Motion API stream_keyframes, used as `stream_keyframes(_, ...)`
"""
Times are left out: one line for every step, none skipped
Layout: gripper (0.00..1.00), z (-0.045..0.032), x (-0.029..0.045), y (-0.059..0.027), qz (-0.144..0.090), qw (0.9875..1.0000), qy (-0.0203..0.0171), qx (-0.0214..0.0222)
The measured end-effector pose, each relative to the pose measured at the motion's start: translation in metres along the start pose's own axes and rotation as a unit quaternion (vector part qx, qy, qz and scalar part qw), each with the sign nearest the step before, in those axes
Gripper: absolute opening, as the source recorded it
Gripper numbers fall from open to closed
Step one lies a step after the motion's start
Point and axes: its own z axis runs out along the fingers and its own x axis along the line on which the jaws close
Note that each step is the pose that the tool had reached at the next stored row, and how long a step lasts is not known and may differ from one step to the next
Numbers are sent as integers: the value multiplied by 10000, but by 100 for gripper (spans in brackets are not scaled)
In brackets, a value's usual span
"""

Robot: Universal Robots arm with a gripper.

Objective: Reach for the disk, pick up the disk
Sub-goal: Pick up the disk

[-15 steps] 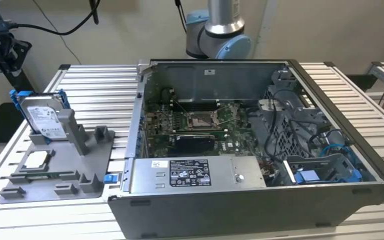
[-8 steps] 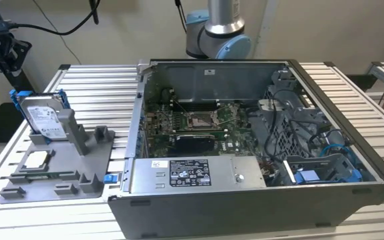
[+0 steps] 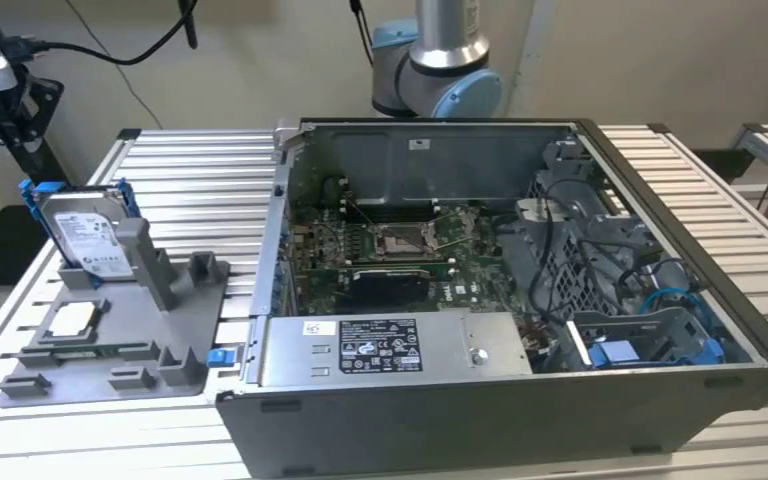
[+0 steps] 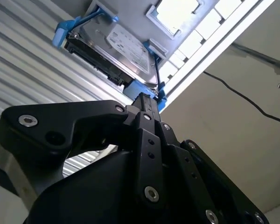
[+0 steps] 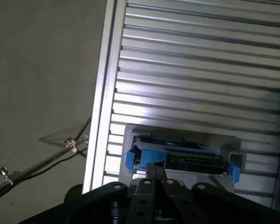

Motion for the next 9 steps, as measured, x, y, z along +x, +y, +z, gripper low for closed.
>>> stream_keyframes(0, 0, 0, 0, -84, 10000, 3, 0)
stream_keyframes(0, 0, 0, 0, -177, 9998, 7, 0)
stream_keyframes(0, 0, 0, 0, -272, 9996, 11, 0)
stream_keyframes(0, 0, 0, 0, -359, 9994, 14, 0)
stream_keyframes(0, 0, 0, 0, -452, 9990, 18, 0)
stream_keyframes(0, 0, 0, 0, -536, 9986, 21, 0)
stream_keyframes(0, 0, 0, 0, -631, 9980, 25, 0)
stream_keyframes(0, 0, 0, 0, -721, 9974, 28, 0)
stream_keyframes(0, 0, 0, 0, -811, 9967, 31, 0)
